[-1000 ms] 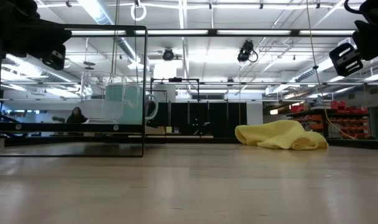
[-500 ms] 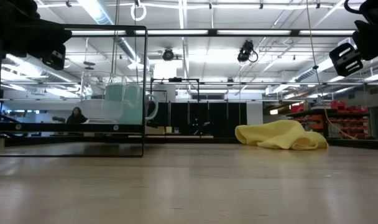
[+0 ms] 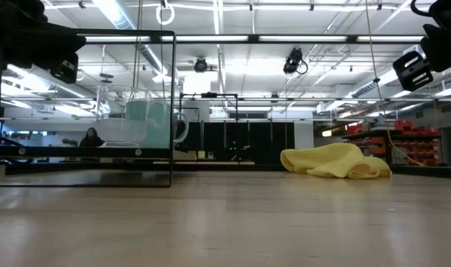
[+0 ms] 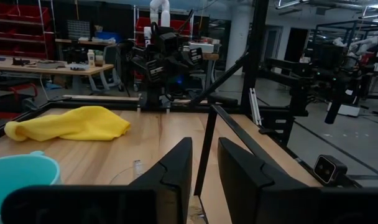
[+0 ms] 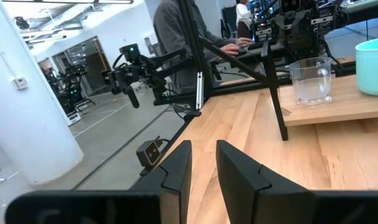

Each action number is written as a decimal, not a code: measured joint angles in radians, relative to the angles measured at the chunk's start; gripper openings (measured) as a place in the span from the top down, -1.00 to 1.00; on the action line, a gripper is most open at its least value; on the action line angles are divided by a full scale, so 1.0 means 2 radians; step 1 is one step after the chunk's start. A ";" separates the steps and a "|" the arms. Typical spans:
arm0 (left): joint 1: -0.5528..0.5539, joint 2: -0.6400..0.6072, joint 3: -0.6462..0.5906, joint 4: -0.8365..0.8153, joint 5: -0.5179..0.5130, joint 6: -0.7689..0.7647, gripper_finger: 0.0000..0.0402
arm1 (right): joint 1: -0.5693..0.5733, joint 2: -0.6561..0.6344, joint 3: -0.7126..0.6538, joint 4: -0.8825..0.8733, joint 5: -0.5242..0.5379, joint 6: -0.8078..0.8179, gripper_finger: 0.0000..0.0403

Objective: Stack small to large cups/mugs on shelf
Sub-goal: Return to Home Position

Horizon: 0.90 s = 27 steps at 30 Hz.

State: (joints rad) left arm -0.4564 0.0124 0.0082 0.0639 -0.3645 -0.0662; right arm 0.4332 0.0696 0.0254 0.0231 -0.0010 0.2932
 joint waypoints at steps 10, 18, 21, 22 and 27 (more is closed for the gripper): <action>0.000 0.000 0.000 0.000 0.000 0.000 0.61 | 0.000 0.000 0.000 0.000 0.000 0.000 0.59; 0.000 0.000 0.000 0.000 0.000 0.000 0.57 | 0.000 0.000 0.000 0.000 0.000 0.000 0.59; 0.000 0.000 0.000 0.000 0.000 0.000 0.57 | 0.000 0.000 0.000 0.000 0.000 0.000 0.59; 0.000 0.000 0.000 0.000 0.000 0.000 0.58 | 0.000 0.000 0.000 0.000 0.000 0.000 0.59; 0.000 0.000 0.000 0.000 0.000 0.000 0.61 | 0.000 0.000 0.000 0.000 0.000 0.000 0.59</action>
State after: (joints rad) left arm -0.4564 0.0124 0.0082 0.0639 -0.3645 -0.0666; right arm 0.4332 0.0696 0.0254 0.0234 -0.0010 0.2935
